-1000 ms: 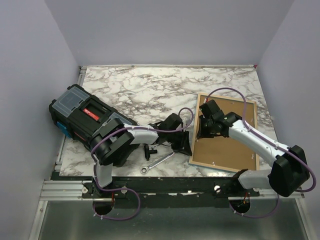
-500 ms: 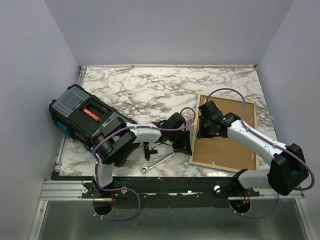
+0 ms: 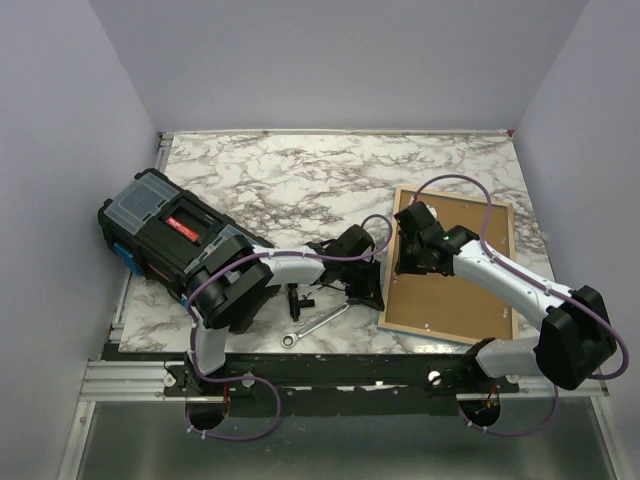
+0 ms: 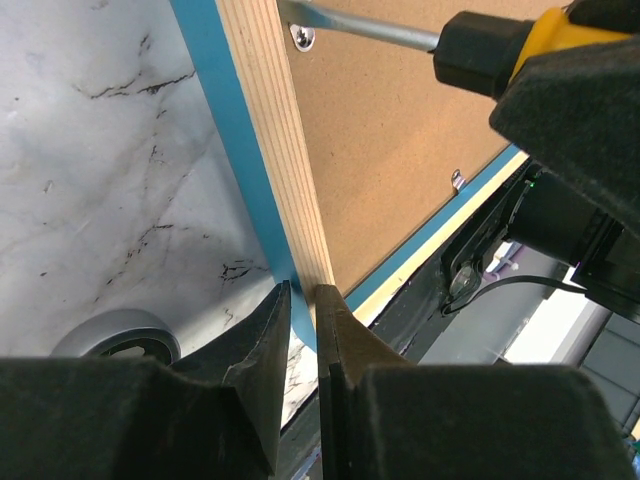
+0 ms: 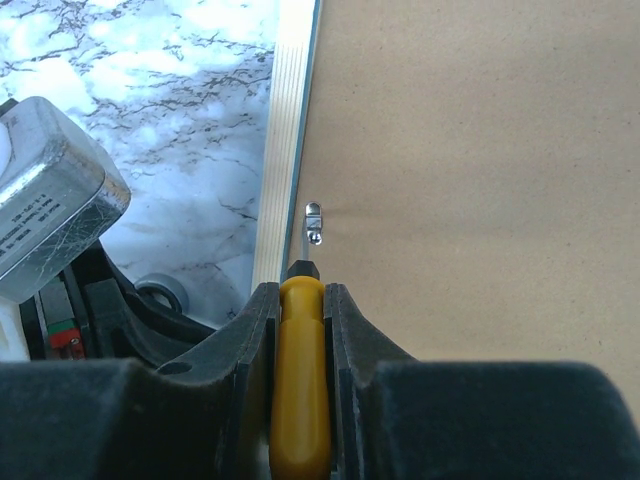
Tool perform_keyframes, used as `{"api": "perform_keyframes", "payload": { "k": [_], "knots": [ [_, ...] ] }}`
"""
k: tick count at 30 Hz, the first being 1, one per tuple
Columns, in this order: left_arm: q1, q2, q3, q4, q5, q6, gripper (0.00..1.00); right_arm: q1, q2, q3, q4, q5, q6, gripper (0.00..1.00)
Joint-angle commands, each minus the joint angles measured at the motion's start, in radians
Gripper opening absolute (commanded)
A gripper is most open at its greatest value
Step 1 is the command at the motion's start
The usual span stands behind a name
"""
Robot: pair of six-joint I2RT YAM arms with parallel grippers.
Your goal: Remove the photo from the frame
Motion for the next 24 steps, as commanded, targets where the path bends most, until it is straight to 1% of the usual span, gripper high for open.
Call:
{"api": "perform_keyframes", "payload": {
  "k": [1, 4, 7, 11, 13, 15, 20, 24],
  "knots": [
    [-0.01, 0.04, -0.005, -0.065, -0.083, 0.023, 0.17, 0.0, 0.017, 0.013, 0.003, 0.121, 0.001, 0.01],
    [-0.01, 0.039, -0.005, -0.062, -0.077, 0.027, 0.17, 0.0, 0.033, 0.031, -0.002, 0.111, -0.005, 0.01],
    [-0.01, 0.026, -0.006, -0.06, -0.076, 0.04, 0.18, 0.0, 0.004, 0.047, -0.005, 0.081, -0.01, 0.01],
    [-0.01, -0.007, -0.005, -0.057, -0.081, 0.073, 0.33, 0.0, -0.042, 0.054, -0.019, 0.092, -0.006, 0.0],
    [-0.01, -0.023, 0.003, -0.064, -0.079, 0.09, 0.39, 0.001, -0.049, 0.057, -0.034, 0.114, 0.001, 0.0],
    [-0.01, -0.038, 0.021, -0.079, -0.078, 0.106, 0.43, 0.001, -0.049, 0.054, -0.046, 0.144, 0.007, 0.0],
    [-0.01, -0.071, 0.066, -0.111, -0.082, 0.137, 0.5, -0.006, -0.031, 0.067, -0.064, 0.222, 0.018, 0.01],
    [-0.01, -0.077, 0.079, -0.121, -0.096, 0.158, 0.57, -0.055, 0.006, 0.092, -0.051, 0.235, -0.01, 0.01]
  ]
}}
